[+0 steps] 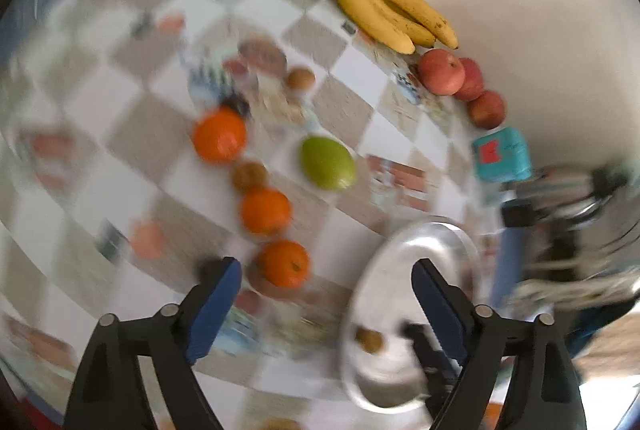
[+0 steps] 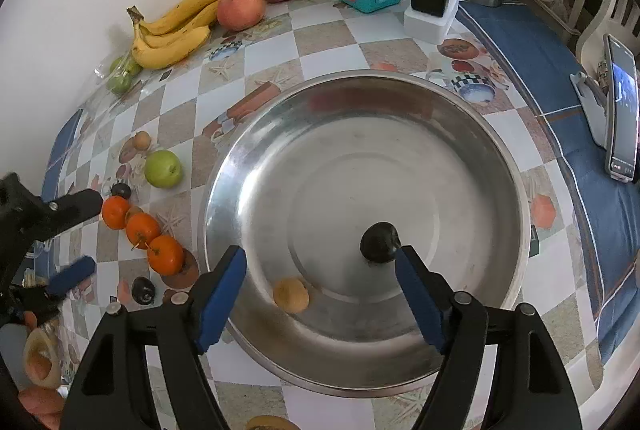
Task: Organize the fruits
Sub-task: 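Move both tools back toward the row of fruits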
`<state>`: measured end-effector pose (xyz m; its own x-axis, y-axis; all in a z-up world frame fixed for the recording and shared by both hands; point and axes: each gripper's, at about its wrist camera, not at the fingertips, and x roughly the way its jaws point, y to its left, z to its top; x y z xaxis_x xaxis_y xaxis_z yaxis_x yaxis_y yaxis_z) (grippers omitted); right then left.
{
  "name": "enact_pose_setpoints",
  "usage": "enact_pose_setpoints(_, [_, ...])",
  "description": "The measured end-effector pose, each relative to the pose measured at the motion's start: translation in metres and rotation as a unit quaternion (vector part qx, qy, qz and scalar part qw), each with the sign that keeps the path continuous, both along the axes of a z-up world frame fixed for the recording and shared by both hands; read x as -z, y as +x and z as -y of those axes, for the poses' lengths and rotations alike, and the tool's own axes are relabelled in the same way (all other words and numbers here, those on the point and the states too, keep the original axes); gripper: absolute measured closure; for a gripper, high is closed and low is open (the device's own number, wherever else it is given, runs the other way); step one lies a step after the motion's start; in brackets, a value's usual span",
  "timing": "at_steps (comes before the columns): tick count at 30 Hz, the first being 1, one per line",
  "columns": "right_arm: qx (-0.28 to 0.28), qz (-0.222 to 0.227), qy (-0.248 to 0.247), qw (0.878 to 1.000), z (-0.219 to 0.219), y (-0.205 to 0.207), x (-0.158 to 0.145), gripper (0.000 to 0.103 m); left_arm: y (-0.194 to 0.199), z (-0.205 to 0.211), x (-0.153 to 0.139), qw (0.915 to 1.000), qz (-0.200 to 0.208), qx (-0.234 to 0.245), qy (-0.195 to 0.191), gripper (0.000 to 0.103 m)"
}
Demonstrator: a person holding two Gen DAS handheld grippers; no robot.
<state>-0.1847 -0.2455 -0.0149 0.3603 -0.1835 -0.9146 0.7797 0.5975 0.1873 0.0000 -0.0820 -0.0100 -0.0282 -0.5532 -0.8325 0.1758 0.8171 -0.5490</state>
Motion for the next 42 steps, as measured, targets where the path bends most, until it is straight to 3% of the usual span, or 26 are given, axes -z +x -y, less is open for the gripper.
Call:
enact_pose_setpoints(2, [0.001, 0.001, -0.001, 1.0, 0.0, -0.001, 0.0, 0.025, -0.005, -0.01, 0.017, 0.9971, -0.059, -0.033, -0.036, 0.009])
enact_pose_setpoints(5, [-0.002, 0.001, -0.006, 1.0, -0.002, -0.001, 0.0, 0.025, -0.011, -0.018, 0.032, 0.9965, -0.07, -0.039, -0.025, 0.009])
enact_pose_setpoints(8, [-0.002, -0.001, 0.001, 1.0, -0.006, -0.002, 0.0, 0.024, -0.01, -0.023, 0.029, 0.9996, -0.009, -0.012, 0.025, 0.009])
enact_pose_setpoints(11, [-0.008, 0.0, -0.007, 1.0, -0.01, 0.001, -0.002, 0.024, -0.008, -0.026, 0.011, 0.9923, 0.089, 0.021, 0.084, 0.009])
enact_pose_setpoints(15, [-0.023, 0.002, -0.014, 1.0, -0.019, 0.007, -0.002, 0.015, -0.01, -0.027, -0.013, 0.9639, 0.221, 0.07, 0.131, 0.009])
enact_pose_setpoints(18, [-0.031, 0.006, -0.013, 0.999, -0.025, 0.009, -0.002, 0.015, -0.005, -0.035, -0.013, 0.9458, 0.262, 0.089, 0.17, 0.009])
enact_pose_setpoints(22, [-0.032, 0.008, -0.024, 0.999, -0.03, 0.01, -0.003, 0.013, 0.004, -0.048, -0.014, 0.9124, 0.325, 0.099, 0.228, 0.008])
enact_pose_setpoints(24, [-0.032, 0.012, -0.028, 0.999, -0.033, 0.01, -0.004, 0.006, 0.009, -0.055, -0.015, 0.8991, 0.347, 0.094, 0.249, 0.008])
enact_pose_setpoints(25, [-0.033, 0.014, -0.03, 0.999, -0.033, 0.011, -0.005, 0.006, 0.013, -0.059, -0.013, 0.897, 0.35, 0.09, 0.255, 0.009])
enact_pose_setpoints(30, [-0.068, 0.028, -0.036, 0.997, -0.045, 0.026, -0.01, 0.006, 0.029, -0.08, -0.008, 0.9032, 0.33, 0.068, 0.265, 0.008])
enact_pose_setpoints(33, [-0.095, 0.033, -0.048, 0.994, -0.057, 0.04, -0.014, 0.006, 0.037, -0.088, -0.001, 0.9111, 0.307, 0.054, 0.27, 0.008])
enact_pose_setpoints(38, [-0.13, 0.045, -0.049, 0.989, -0.072, 0.065, -0.015, 0.006, 0.044, -0.094, 0.012, 0.9355, 0.25, 0.04, 0.246, 0.008])
enact_pose_setpoints(42, [-0.152, 0.058, -0.04, 0.986, -0.083, 0.084, -0.014, 0.007, 0.041, -0.086, 0.019, 0.9442, 0.222, 0.053, 0.238, 0.008])
